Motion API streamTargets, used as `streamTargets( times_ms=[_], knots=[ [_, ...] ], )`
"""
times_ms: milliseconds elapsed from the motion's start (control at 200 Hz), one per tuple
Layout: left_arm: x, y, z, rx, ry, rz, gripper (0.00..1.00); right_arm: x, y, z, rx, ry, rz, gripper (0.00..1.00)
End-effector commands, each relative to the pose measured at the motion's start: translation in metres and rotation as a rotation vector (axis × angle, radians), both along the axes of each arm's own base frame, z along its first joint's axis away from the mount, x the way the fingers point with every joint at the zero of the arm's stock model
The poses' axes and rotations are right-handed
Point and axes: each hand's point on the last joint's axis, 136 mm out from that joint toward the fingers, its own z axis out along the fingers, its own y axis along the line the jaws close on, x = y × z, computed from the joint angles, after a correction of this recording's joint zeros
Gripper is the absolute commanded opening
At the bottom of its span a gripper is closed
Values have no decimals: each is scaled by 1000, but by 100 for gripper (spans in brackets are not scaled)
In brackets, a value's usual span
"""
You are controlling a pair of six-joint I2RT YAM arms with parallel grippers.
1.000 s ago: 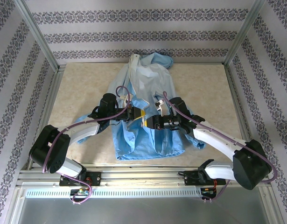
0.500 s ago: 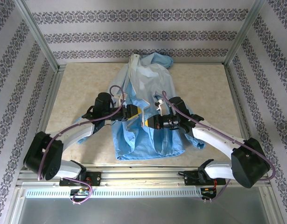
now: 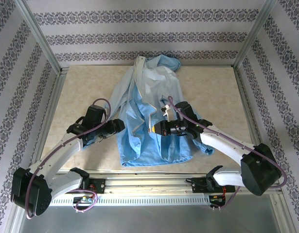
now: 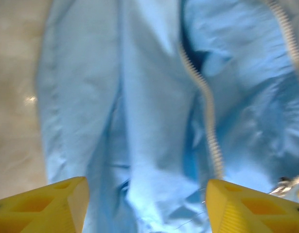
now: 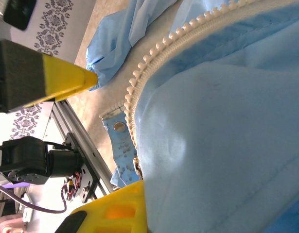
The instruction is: Zip up the jacket
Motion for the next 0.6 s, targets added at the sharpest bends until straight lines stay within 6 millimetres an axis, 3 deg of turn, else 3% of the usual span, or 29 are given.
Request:
streamTargets(
  times_ms=[0, 275, 595],
  knots=[
    [-27, 16, -24, 55, 100, 37, 64, 0, -5, -6, -22, -26, 4, 0],
    [-25, 1, -5, -42, 22, 37, 62, -4, -6, -17, -36, -16, 20, 0],
    [-5, -53, 16, -278, -90, 11, 55, -13, -13, -23, -53, -20, 15, 0]
  ],
)
